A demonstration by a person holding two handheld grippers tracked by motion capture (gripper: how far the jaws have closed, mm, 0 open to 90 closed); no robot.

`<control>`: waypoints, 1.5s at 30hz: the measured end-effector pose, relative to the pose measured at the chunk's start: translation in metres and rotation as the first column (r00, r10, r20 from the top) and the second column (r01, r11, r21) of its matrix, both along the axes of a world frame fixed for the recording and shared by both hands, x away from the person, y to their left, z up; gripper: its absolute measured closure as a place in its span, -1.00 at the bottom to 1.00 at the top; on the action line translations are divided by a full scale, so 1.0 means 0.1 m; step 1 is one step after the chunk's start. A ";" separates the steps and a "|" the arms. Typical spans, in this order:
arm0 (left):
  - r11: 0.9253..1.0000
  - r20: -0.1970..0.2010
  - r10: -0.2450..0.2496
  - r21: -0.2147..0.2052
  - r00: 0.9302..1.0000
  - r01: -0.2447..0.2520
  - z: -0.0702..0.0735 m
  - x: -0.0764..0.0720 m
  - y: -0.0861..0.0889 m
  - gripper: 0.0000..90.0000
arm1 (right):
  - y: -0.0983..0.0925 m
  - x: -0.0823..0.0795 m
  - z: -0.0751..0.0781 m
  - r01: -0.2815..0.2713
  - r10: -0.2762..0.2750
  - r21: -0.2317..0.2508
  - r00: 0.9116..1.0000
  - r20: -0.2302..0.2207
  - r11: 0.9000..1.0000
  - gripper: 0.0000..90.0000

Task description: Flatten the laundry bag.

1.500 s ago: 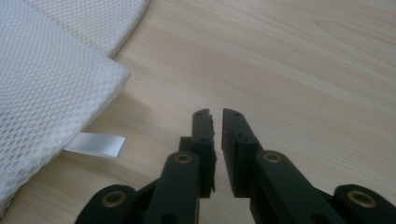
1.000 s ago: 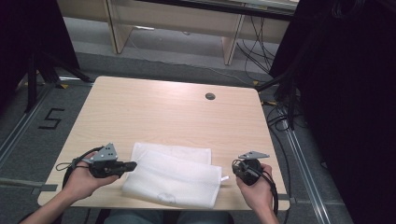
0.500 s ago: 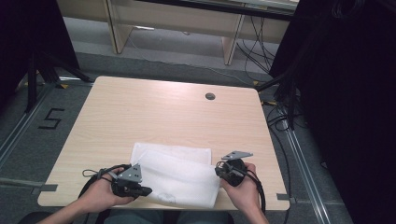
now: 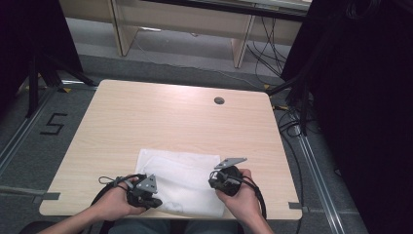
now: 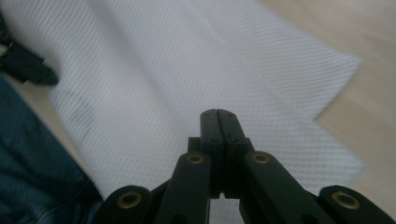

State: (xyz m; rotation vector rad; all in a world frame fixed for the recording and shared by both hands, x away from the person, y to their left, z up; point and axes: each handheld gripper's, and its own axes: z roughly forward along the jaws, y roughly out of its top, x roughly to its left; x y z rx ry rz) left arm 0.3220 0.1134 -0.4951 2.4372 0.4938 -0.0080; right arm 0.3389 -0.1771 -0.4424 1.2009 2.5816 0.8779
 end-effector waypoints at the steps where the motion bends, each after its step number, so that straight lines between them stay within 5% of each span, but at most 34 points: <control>1: 1.000 0.005 -0.010 0.020 1.000 0.010 0.00 0.01 0.00 0.99 | 0.03 -0.03 0.00 -0.015 0.015 -0.014 0.999 -0.032 1.000 1.00; 6: 1.000 -0.009 -0.001 0.013 1.000 0.001 -0.02 0.03 -0.02 0.99 | 0.13 -0.09 -0.09 -0.074 0.070 -0.033 0.993 -0.100 0.997 1.00; 11: 1.000 -0.012 0.004 0.011 1.000 -0.004 -0.03 0.03 -0.02 0.99 | 0.21 -0.15 -0.18 -0.116 0.103 -0.056 0.975 -0.197 0.992 1.00; 20: 1.000 -0.003 0.002 0.023 1.000 -0.002 -0.03 0.08 -0.06 0.99 | 0.29 -0.08 -0.36 -0.156 0.120 -0.126 0.961 -0.251 0.980 1.00; 22: 1.000 -0.002 0.003 0.025 1.000 -0.003 -0.03 0.11 -0.06 0.99 | 0.28 -0.04 -0.38 -0.136 0.099 -0.121 0.958 -0.269 0.983 1.00; 33: 0.999 0.028 0.032 0.028 0.999 -0.033 -0.03 0.41 -0.09 0.99 | 0.28 0.32 -0.38 -0.072 0.039 -0.150 0.976 -0.212 0.986 1.00; 39: 0.995 0.034 0.103 0.014 0.994 -0.104 -0.04 0.61 -0.08 0.99 | 0.33 0.52 -0.39 -0.051 0.021 -0.166 0.984 -0.176 0.985 1.00; 40: 0.995 0.045 0.087 0.042 0.995 -0.089 -0.02 0.66 -0.06 0.99 | 0.34 0.56 -0.39 -0.032 0.003 -0.166 0.985 -0.171 0.986 1.00; 45: 0.992 0.067 0.118 0.047 0.991 -0.121 -0.02 0.82 -0.02 0.98 | 0.38 0.74 -0.40 0.006 -0.029 -0.157 0.989 -0.143 0.988 1.00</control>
